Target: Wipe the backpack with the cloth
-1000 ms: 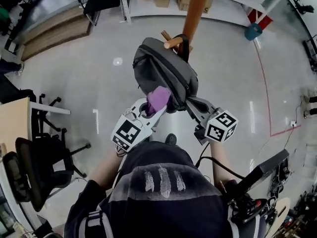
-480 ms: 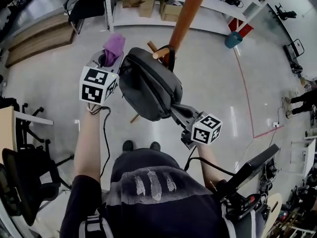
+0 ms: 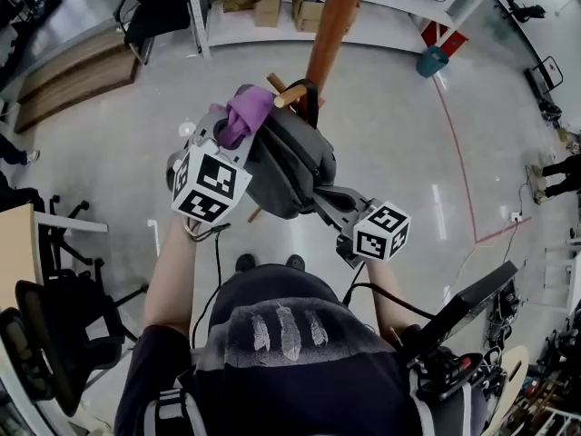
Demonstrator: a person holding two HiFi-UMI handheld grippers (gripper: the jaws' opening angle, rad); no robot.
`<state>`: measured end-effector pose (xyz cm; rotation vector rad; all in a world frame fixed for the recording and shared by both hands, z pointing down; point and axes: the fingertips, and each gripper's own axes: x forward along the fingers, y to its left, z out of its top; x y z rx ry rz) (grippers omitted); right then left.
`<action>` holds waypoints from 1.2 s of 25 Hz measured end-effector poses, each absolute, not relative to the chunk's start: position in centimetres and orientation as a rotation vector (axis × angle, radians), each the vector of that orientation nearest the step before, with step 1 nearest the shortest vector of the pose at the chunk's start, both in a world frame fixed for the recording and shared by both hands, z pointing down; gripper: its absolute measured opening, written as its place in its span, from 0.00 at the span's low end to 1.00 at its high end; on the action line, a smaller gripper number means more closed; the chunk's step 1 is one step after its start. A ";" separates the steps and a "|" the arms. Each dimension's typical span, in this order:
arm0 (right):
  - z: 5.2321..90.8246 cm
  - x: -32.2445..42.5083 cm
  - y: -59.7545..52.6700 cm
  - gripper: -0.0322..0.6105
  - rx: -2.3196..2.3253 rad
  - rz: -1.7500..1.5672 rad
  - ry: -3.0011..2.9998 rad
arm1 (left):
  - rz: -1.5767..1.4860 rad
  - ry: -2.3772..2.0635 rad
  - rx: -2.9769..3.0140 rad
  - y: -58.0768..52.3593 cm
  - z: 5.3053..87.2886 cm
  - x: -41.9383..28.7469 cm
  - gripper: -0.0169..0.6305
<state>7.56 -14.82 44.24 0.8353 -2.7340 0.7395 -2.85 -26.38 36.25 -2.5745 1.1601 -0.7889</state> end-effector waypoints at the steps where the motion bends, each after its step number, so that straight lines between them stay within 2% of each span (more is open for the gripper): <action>1: 44.2 7.4 -14.8 0.04 0.831 0.742 -2.739 | -0.798 1.122 -2.577 -25.7 36.4 -2.0 0.11; 11: 44.6 7.7 -14.8 0.04 0.826 0.776 -2.764 | -0.785 0.829 -2.682 -18.2 38.0 4.9 0.11; 17: 44.6 8.1 -14.8 0.04 0.857 0.839 -2.787 | -0.682 0.676 -2.837 -14.0 38.1 5.7 0.11; 21: 44.5 7.9 -14.9 0.04 0.830 0.823 -2.787 | -0.600 0.837 -2.873 -14.6 38.3 2.7 0.11; 30: 45.2 7.4 -14.6 0.04 0.799 0.878 -2.789 | -0.653 1.452 -2.527 -25.6 36.7 -10.5 0.11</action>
